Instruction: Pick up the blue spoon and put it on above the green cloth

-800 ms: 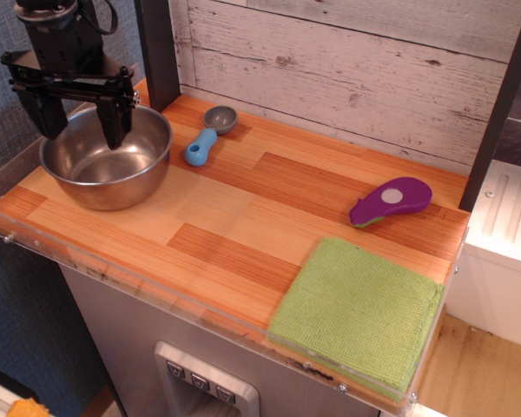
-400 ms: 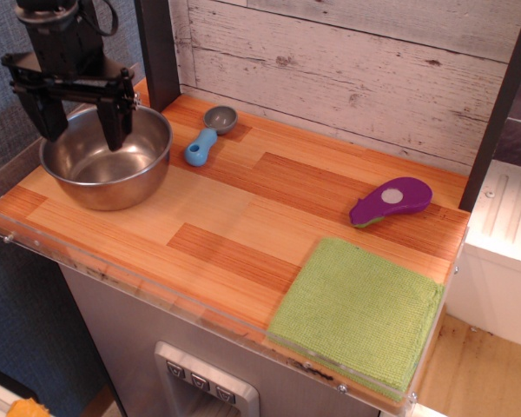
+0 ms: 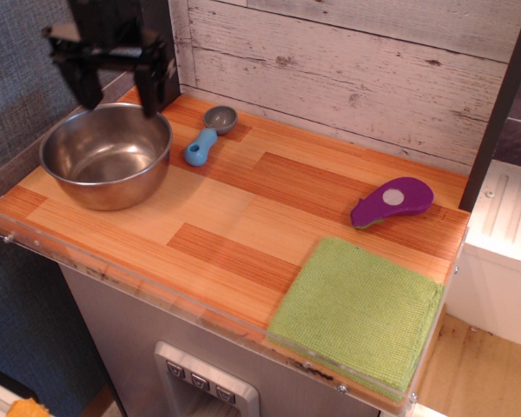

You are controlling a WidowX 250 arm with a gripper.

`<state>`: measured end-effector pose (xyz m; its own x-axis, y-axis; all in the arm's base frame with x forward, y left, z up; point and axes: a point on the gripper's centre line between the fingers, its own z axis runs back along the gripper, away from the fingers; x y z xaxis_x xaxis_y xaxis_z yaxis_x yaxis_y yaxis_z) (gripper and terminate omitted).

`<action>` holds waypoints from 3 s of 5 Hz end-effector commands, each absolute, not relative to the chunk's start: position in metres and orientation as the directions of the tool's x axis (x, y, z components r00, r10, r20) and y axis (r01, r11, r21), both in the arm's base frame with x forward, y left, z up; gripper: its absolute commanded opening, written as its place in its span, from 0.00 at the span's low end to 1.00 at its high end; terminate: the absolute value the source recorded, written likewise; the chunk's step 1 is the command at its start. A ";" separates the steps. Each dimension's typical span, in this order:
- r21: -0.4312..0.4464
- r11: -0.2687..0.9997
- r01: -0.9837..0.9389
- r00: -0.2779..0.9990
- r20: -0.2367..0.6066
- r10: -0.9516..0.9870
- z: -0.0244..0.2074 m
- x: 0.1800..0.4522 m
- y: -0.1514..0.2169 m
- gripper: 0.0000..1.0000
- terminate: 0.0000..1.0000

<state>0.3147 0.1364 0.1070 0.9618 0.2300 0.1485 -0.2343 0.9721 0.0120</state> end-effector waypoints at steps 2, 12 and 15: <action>0.030 0.967 -0.253 0.952 0.184 0.244 0.106 0.388 0.136 1.00 0.00; 0.080 0.970 -0.228 0.971 0.098 0.220 0.036 0.408 0.114 0.00 0.00; -0.172 0.975 -0.142 0.950 0.253 0.183 0.127 0.373 0.066 0.00 0.00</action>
<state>0.3703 0.0637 0.1034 0.9615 0.2014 0.1868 -0.1678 0.9690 -0.1813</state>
